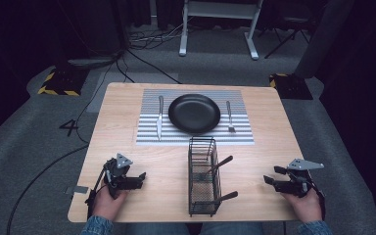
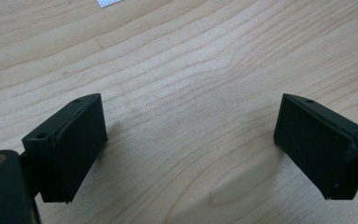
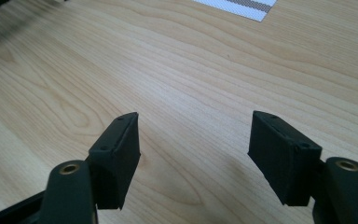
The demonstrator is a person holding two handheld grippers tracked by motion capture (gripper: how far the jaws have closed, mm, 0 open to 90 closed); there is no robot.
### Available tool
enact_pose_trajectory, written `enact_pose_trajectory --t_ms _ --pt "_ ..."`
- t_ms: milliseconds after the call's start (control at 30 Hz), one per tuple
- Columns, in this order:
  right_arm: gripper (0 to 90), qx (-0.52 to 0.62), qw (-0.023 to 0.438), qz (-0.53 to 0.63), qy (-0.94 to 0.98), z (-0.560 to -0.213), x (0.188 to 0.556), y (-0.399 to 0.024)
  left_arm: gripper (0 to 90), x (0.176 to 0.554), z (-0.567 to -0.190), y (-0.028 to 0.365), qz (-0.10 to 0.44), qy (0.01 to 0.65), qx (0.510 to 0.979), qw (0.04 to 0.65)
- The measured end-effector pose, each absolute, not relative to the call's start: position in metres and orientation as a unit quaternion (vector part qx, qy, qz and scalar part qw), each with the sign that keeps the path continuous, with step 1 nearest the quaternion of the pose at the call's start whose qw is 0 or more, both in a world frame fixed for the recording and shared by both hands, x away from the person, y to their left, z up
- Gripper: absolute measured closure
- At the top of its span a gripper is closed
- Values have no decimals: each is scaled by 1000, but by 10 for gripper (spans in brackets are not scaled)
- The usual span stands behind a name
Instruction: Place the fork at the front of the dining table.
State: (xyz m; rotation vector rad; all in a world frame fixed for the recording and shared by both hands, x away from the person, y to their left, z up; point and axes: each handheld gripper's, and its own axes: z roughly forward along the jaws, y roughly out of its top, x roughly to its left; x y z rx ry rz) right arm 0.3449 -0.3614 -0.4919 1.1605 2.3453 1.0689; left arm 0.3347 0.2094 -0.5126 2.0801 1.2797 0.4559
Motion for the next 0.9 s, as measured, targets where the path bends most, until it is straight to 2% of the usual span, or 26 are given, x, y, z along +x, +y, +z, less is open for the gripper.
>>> enact_pose_trajectory --t_ms 333,367,433,533,600,900 --pt "313 392 189 358 826 -501 348 -355 95 335 -513 209 174 487 793 323" --pt "266 377 215 352 829 -506 349 -352 95 335 -513 209 174 487 793 323" --pt "266 375 219 354 828 -506 350 -352 95 335 -513 209 174 487 793 323" --pt "237 387 201 362 824 -508 354 -352 95 335 -513 210 174 487 793 322" --pt "133 403 184 356 823 -508 360 -355 95 335 -513 209 174 487 793 323" --pt "108 417 189 349 817 -509 360 -354 95 335 -513 209 174 487 793 323"
